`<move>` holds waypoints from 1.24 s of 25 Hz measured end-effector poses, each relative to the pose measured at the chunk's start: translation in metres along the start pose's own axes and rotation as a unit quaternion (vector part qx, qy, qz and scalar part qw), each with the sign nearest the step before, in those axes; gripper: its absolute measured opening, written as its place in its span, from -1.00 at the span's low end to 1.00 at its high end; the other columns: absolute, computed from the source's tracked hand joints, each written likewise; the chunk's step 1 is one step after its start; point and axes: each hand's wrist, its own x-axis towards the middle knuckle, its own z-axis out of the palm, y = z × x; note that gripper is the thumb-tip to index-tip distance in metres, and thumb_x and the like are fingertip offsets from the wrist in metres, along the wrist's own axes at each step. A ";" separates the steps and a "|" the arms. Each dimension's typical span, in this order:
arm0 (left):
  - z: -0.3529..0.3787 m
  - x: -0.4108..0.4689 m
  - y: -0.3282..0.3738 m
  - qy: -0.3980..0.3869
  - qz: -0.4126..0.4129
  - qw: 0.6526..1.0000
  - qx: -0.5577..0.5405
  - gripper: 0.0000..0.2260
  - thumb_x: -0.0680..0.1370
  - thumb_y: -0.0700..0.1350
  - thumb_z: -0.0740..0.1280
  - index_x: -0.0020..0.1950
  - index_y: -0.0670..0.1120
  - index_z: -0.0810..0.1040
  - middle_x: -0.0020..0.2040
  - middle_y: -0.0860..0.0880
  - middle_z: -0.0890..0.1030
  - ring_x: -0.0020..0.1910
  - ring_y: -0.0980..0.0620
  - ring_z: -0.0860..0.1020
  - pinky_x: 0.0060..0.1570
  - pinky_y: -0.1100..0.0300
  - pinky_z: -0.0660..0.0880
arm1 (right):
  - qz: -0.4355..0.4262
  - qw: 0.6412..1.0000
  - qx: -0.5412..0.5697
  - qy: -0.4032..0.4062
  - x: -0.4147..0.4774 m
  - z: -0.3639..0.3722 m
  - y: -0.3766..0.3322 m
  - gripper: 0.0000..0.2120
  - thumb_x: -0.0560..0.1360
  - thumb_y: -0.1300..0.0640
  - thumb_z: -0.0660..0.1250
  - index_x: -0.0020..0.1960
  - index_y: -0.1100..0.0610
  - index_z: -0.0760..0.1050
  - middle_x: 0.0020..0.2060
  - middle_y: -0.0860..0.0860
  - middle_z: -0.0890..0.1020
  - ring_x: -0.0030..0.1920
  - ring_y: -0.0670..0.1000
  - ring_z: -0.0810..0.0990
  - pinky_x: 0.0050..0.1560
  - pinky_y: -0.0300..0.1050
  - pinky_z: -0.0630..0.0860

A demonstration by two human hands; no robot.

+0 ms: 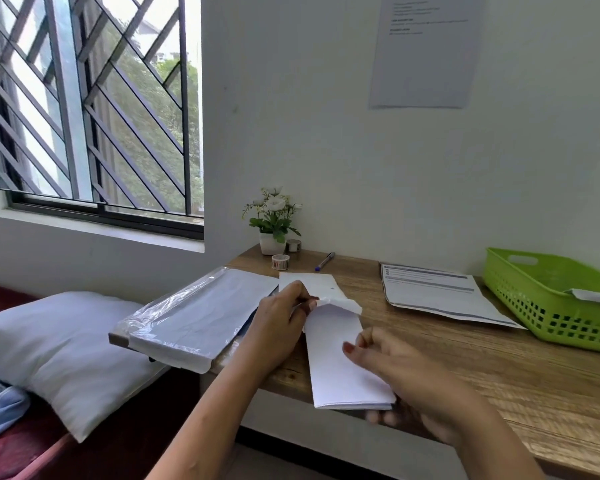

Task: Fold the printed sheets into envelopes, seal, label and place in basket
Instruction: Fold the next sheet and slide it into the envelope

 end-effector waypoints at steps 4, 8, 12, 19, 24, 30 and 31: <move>0.000 0.001 0.001 -0.007 0.006 1.000 -0.003 -0.92 0.59 -0.10 0.23 -0.10 0.03 0.41 -0.06 0.06 0.56 -0.07 0.10 0.53 -0.14 0.35 0.43 | -0.029 0.999 0.012 -0.044 -0.020 -0.005 0.016 -0.84 0.45 0.10 0.42 0.01 0.03 0.50 -0.41 -0.10 0.53 -0.57 -0.10 0.39 -0.62 -0.32 0.22; 0.000 0.001 0.002 -0.007 0.019 1.000 -0.001 -0.91 0.59 -0.11 0.24 -0.10 0.05 0.40 -0.04 0.08 0.55 -0.04 0.10 0.53 -0.11 0.41 0.42 | -0.048 0.998 0.025 -0.032 -0.018 -0.007 0.009 -0.52 0.22 0.20 0.61 0.09 0.05 0.55 -0.14 0.02 0.69 -0.43 -0.10 0.53 -0.50 -0.29 0.40; 0.000 0.000 0.002 -0.010 0.028 1.000 0.008 -0.93 0.59 -0.11 0.23 -0.09 0.03 0.41 -0.04 0.06 0.58 -0.05 0.10 0.54 -0.14 0.37 0.43 | -0.087 0.996 -0.024 -0.014 -0.009 -0.001 0.000 -0.50 0.23 0.18 0.61 0.12 -0.02 0.56 -0.07 0.07 0.65 -0.34 -0.17 0.60 -0.38 -0.29 0.47; -0.003 -0.004 0.005 -0.017 0.036 0.999 -0.009 -0.78 0.58 -0.12 0.24 -0.20 0.16 0.36 -0.11 0.17 0.54 -0.14 0.22 0.50 -0.26 0.47 0.37 | -0.176 0.935 -0.257 0.167 0.034 0.003 -0.013 -0.81 0.47 -0.02 0.39 0.08 -0.12 0.60 0.01 -0.14 0.60 -0.13 -0.25 0.51 -0.25 -0.38 0.37; -0.004 -0.004 0.006 -0.027 0.050 0.998 -0.019 -0.77 0.58 -0.14 0.24 -0.21 0.15 0.34 -0.09 0.08 0.60 -0.12 0.19 0.53 -0.21 0.38 0.41 | -0.243 0.819 -0.418 0.309 0.056 0.015 -0.015 -0.85 0.46 0.01 0.39 -0.08 -0.04 0.43 -0.27 -0.11 0.55 -0.29 -0.08 0.53 -0.40 -0.26 0.37; -0.004 -0.005 0.008 -0.040 0.076 0.995 -0.047 -0.74 0.57 -0.18 0.25 -0.21 0.14 0.34 -0.19 0.09 0.57 -0.18 0.16 0.51 -0.17 0.27 0.44 | -0.315 0.697 -0.542 0.347 0.072 0.014 -0.022 -0.76 0.39 0.12 0.43 -0.02 0.05 0.41 -0.16 -0.04 0.58 -0.25 0.02 0.54 -0.42 -0.17 0.28; -0.004 -0.006 0.007 -0.041 0.080 0.995 -0.053 -0.73 0.57 -0.20 0.26 -0.22 0.14 0.34 -0.21 0.10 0.56 -0.21 0.17 0.50 -0.19 0.29 0.42 | -0.315 0.686 -0.557 0.347 0.074 0.013 -0.024 -0.77 0.39 0.14 0.41 -0.01 0.07 0.43 -0.14 -0.02 0.58 -0.21 0.04 0.55 -0.41 -0.16 0.28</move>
